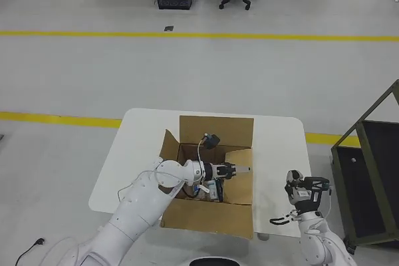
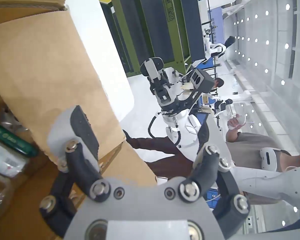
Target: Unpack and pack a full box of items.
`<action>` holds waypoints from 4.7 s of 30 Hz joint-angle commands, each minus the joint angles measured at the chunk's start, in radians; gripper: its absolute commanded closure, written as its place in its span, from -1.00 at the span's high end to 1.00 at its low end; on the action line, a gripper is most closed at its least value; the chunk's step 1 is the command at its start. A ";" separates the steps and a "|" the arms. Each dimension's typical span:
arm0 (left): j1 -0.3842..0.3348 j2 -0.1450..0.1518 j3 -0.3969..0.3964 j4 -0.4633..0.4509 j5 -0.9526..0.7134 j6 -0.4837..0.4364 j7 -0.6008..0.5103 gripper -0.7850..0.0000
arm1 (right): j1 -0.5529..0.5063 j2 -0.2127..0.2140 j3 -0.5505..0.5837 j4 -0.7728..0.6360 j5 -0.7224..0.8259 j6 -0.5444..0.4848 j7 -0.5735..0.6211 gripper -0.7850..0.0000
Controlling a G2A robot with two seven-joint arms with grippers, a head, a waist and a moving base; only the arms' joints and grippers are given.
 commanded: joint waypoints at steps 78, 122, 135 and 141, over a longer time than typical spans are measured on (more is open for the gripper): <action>-0.109 -0.227 0.096 0.316 -0.469 -0.177 0.000 1.00 | 0.010 -0.008 0.097 -0.053 0.229 0.039 0.114 -0.40; -0.049 -0.171 -0.019 0.532 -0.334 -0.147 0.121 1.00 | 0.136 -0.052 -0.241 0.216 0.023 -0.024 0.024 -1.00; -0.031 -0.169 -0.056 0.351 -0.408 -0.127 0.041 1.00 | 0.118 -0.047 -0.170 0.144 0.092 0.005 0.037 -0.47; -0.058 -0.199 -0.007 0.347 -0.415 -0.126 0.017 1.00 | 0.075 -0.034 -0.047 0.066 0.212 0.019 0.099 -0.43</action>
